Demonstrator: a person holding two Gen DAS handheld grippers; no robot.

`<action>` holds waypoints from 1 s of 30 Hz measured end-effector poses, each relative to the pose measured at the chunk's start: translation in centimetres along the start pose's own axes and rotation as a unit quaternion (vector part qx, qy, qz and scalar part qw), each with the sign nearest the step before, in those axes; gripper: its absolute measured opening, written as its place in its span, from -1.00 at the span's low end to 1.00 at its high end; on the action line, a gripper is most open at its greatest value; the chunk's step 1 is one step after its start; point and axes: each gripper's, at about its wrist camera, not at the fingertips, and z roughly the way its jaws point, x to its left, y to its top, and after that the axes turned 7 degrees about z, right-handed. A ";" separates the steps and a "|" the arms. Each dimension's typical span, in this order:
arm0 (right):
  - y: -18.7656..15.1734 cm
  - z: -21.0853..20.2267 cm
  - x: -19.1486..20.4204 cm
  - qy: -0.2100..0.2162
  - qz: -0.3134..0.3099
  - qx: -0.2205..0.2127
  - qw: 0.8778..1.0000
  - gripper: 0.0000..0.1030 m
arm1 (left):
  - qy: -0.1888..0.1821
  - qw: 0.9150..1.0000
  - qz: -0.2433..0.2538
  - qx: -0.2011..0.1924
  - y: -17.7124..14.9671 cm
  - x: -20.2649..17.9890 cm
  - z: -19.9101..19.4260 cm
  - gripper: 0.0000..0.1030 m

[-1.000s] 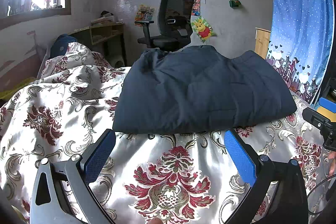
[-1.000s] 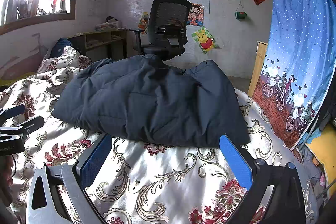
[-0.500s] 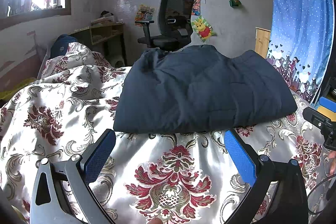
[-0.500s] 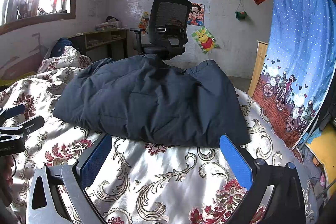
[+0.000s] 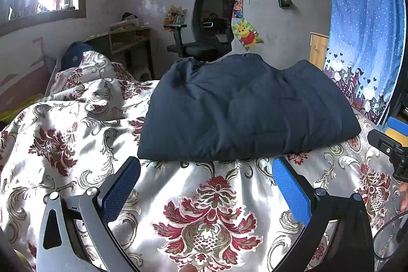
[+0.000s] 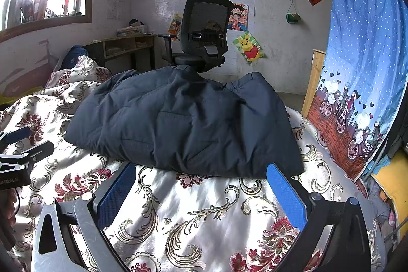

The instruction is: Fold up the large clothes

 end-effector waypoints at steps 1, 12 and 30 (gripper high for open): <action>0.0 0.0 0.0 0.000 0.000 0.000 1.000 1.00 | 0.000 1.000 0.000 0.000 0.0 0.0 0.0 0.97; 0.0 0.0 0.0 0.000 0.000 0.000 1.000 1.00 | 0.000 1.000 0.000 0.001 0.0 0.0 0.0 0.97; -0.1 0.0 0.1 0.000 0.000 0.002 1.000 1.00 | -0.002 1.000 0.002 0.004 -0.1 0.3 0.1 0.97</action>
